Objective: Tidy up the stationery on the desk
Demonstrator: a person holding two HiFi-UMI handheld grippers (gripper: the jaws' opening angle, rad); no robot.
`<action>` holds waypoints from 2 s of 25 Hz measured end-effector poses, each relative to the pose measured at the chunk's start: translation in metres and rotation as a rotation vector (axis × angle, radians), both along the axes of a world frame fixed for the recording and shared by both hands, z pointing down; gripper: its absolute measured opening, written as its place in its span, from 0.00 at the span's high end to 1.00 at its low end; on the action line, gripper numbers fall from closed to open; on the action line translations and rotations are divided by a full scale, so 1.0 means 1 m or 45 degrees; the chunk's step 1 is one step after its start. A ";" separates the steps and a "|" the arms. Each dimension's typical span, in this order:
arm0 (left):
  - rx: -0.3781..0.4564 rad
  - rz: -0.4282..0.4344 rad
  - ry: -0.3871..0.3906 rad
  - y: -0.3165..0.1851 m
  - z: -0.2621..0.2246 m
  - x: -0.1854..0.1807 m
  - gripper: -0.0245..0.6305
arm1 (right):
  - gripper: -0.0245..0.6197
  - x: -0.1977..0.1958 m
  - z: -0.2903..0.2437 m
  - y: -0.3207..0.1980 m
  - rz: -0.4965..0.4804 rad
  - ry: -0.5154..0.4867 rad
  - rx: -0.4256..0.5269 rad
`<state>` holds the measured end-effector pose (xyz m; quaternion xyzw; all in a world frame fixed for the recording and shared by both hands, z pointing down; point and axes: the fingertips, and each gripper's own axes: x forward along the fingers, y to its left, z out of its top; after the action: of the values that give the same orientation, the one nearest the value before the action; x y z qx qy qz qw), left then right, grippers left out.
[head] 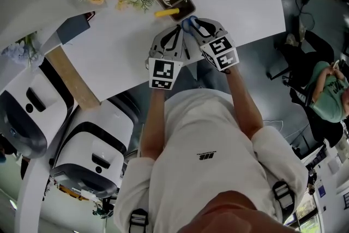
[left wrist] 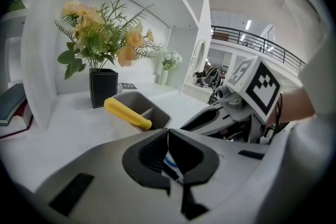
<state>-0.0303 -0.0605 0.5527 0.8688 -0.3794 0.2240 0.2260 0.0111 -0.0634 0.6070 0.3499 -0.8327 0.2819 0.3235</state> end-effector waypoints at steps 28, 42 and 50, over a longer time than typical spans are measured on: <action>-0.006 -0.031 0.004 0.008 0.002 -0.003 0.96 | 0.86 -0.010 0.037 0.007 -0.023 0.198 -0.098; 0.019 -0.055 0.001 0.004 -0.008 -0.006 0.96 | 0.87 -0.007 0.003 0.003 -0.012 0.124 -0.037; 0.049 -0.062 0.008 -0.002 -0.020 -0.005 0.96 | 0.87 -0.001 -0.037 -0.011 0.025 0.048 0.059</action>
<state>-0.0357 -0.0623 0.5322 0.8642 -0.4040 0.2082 0.2159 0.0103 -0.0748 0.5702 0.3708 -0.8293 0.2589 0.3282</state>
